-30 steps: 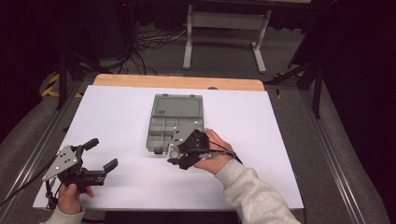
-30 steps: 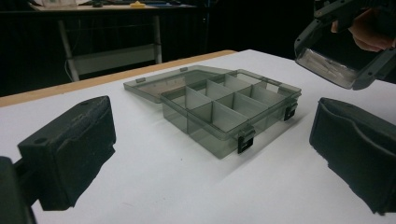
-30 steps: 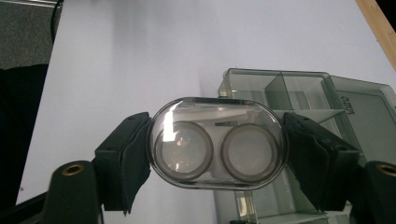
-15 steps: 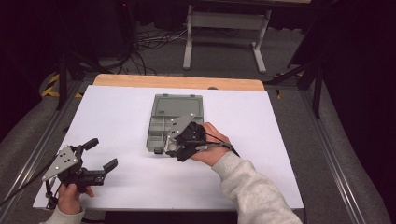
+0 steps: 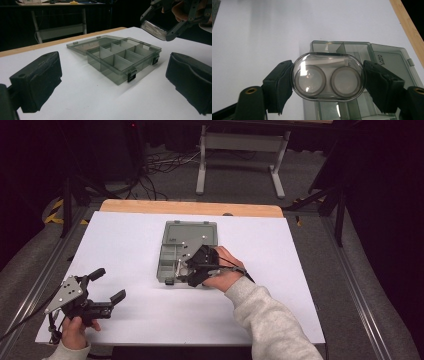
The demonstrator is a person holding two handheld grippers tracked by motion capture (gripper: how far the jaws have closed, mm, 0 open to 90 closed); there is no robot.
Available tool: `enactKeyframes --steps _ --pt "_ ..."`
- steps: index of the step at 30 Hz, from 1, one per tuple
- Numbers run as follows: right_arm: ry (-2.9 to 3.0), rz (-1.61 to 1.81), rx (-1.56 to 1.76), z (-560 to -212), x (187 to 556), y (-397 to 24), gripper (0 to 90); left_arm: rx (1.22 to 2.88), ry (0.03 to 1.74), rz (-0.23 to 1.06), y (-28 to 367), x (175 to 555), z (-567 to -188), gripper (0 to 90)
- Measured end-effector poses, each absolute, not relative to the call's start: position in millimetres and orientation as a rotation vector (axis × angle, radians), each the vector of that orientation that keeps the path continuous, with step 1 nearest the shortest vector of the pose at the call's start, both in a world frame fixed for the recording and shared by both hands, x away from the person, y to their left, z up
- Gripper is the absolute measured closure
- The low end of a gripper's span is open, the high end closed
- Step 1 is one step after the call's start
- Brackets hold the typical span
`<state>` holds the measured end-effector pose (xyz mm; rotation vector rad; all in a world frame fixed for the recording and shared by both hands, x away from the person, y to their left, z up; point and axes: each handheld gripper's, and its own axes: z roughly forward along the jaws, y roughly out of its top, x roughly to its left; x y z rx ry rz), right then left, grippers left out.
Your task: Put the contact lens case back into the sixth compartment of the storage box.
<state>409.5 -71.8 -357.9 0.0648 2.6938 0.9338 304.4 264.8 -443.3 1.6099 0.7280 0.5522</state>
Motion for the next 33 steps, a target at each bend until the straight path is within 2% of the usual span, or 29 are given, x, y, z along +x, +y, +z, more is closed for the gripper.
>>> enactKeyframes --steps 33 --pt "2.702 0.892 0.104 -373.0 446.5 -61.9 26.5 1.622 0.72 0.559 265.6 304.8 -442.9 1.2"
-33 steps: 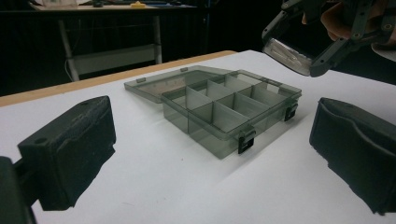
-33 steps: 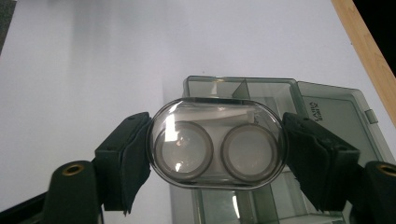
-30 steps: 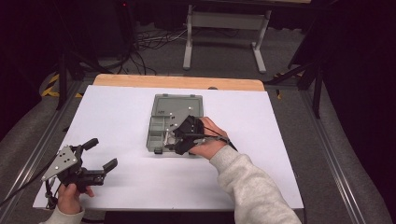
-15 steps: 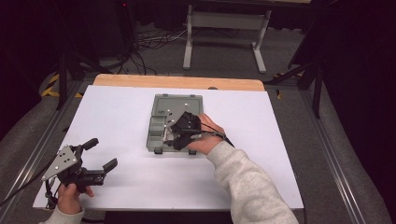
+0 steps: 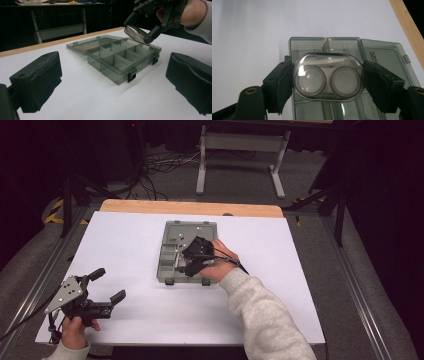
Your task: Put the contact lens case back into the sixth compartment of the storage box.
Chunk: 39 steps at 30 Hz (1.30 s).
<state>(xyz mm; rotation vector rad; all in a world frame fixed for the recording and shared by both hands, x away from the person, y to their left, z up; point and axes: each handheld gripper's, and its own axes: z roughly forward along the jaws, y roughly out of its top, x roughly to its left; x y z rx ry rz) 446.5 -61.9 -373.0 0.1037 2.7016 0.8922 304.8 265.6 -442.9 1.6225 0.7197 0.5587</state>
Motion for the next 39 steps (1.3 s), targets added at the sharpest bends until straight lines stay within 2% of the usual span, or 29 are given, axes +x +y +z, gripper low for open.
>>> enactKeyframes --steps 39 --pt "2.799 0.777 0.034 -401.9 458.8 -50.9 26.5 1.61 0.723 0.553 265.4 304.7 -443.1 1.2"
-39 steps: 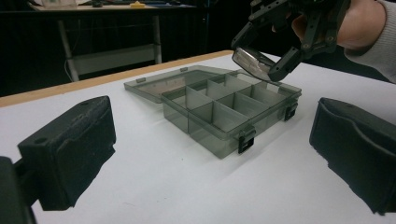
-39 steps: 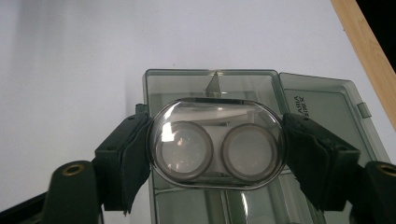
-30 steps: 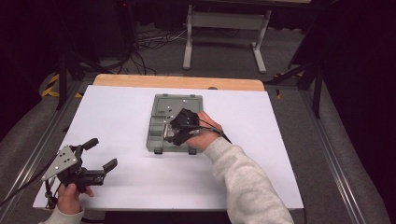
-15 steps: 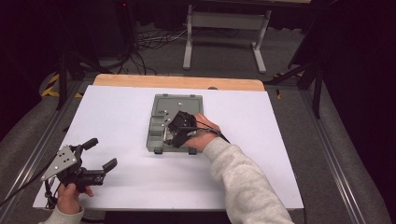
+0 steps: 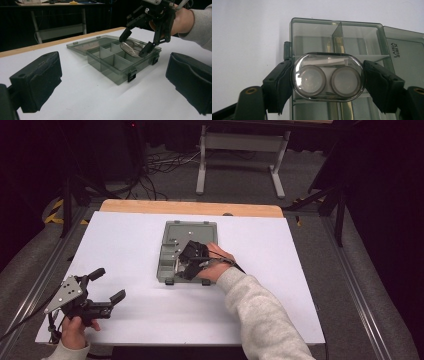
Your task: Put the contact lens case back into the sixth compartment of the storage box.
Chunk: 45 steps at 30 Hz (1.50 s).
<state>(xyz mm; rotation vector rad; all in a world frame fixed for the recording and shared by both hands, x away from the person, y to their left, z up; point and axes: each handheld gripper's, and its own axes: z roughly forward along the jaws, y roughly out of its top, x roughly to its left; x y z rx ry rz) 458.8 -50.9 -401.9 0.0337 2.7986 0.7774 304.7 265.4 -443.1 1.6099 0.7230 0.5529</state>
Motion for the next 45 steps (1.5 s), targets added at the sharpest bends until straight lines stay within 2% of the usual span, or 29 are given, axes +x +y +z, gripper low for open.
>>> enactKeyframes --steps 22,25,34,45 --pt "2.807 0.744 0.023 -406.8 460.3 -46.3 26.4 1.609 0.723 0.551 265.3 304.7 -443.1 1.2" --pt "2.816 0.766 0.044 -407.5 462.3 -46.6 20.3 1.611 0.725 0.55 265.4 304.6 -443.1 1.2" --pt "2.8 0.795 0.046 -403.5 461.9 -49.0 18.3 1.611 0.721 0.553 265.3 304.6 -443.0 1.2" --pt "2.736 0.907 0.078 -386.5 456.2 -54.0 6.8 1.612 0.726 0.552 265.4 304.8 -443.1 1.2"
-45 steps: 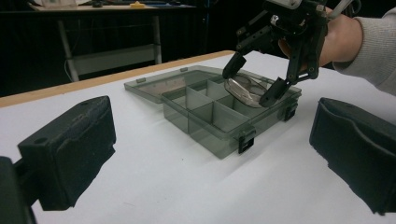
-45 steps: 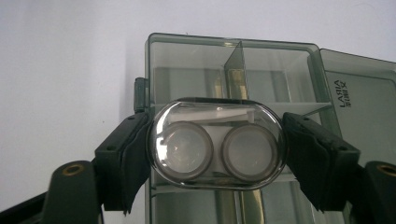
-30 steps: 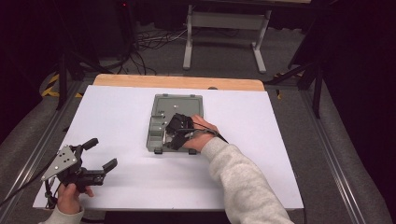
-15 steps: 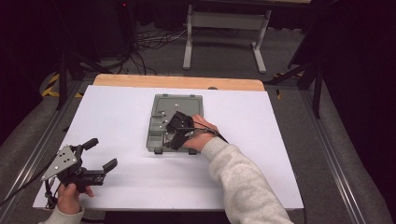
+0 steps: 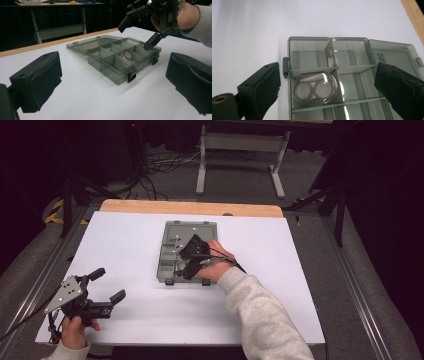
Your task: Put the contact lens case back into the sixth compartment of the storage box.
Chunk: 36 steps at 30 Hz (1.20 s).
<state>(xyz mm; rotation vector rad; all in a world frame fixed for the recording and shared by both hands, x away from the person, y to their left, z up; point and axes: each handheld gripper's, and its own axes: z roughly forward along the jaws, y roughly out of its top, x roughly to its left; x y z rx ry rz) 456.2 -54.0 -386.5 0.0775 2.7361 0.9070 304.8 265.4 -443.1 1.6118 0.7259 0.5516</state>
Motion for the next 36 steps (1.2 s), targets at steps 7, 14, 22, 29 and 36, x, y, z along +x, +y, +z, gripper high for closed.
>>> enactKeyframes --steps 7,14,22,29,36 --pt "2.696 0.964 0.085 -372.8 447.4 -57.8 4.3 1.614 0.725 0.551 265.2 304.8 -443.3 1.2" --pt "2.666 1.015 0.07 -361.8 439.3 -60.8 3.8 1.617 0.725 0.551 265.3 304.7 -443.3 1.2" --pt "2.651 1.03 0.057 -353.4 431.2 -65.3 3.1 1.613 0.726 0.55 265.1 304.9 -443.4 1.2" --pt "2.649 1.027 0.056 -348.2 424.4 -68.6 2.7 1.613 0.727 0.551 265.2 304.8 -443.4 1.2" --pt "2.625 1.047 0.065 -341.2 412.9 -75.6 2.4 1.612 0.728 0.551 265.4 304.8 -443.3 1.2"
